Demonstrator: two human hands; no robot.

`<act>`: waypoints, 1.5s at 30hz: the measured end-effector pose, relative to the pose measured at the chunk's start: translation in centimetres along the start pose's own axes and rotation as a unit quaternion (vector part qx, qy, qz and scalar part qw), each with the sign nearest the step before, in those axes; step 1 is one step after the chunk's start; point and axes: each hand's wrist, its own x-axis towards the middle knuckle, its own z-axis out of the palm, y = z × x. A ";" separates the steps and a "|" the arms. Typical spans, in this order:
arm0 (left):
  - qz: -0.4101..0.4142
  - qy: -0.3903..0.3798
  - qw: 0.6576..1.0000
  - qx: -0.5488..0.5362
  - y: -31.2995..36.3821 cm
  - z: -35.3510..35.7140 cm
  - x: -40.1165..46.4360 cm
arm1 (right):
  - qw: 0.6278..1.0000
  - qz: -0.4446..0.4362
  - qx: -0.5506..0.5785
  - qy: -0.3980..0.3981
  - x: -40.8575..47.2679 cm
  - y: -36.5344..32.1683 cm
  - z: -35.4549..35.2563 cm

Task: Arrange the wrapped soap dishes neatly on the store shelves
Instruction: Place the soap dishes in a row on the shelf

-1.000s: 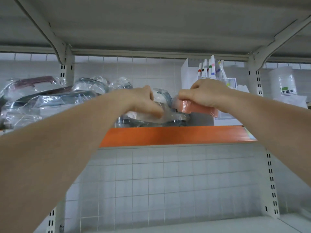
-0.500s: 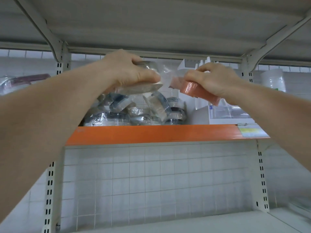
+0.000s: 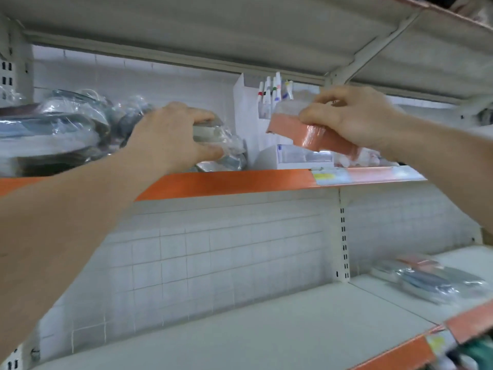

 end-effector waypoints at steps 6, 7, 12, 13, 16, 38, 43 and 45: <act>0.031 0.047 0.995 -0.081 3.5 1.7 -0.6 | 0.999 0.027 -0.038 0.005 -1.9 1.9 -4.1; 0.041 0.052 0.992 -0.109 4.4 1.8 -0.7 | 0.998 0.028 -0.047 0.009 -2.2 2.1 -4.9; 0.128 0.053 0.961 -0.238 10.2 2.7 -0.8 | 0.994 0.057 -0.085 0.027 -4.2 4.2 -9.0; 0.136 0.047 0.956 -0.257 11.3 3.1 -0.9 | 0.993 0.065 -0.089 0.030 -4.6 4.7 -9.7; 0.153 0.033 0.944 -0.290 14.4 4.9 -1.5 | 0.990 0.097 -0.098 0.042 -6.0 7.4 -11.9; -0.006 -0.306 0.914 -0.268 47.1 46.4 -4.5 | 0.923 0.217 -0.244 -0.203 -4.3 59.9 -9.6; -0.064 -0.270 0.928 -0.248 51.3 53.9 -3.3 | 0.933 0.193 -0.227 -0.201 -0.9 67.5 -7.3; -0.070 -0.245 0.934 -0.252 53.3 55.8 -1.7 | 0.931 0.225 -0.220 -0.184 1.2 70.2 -7.3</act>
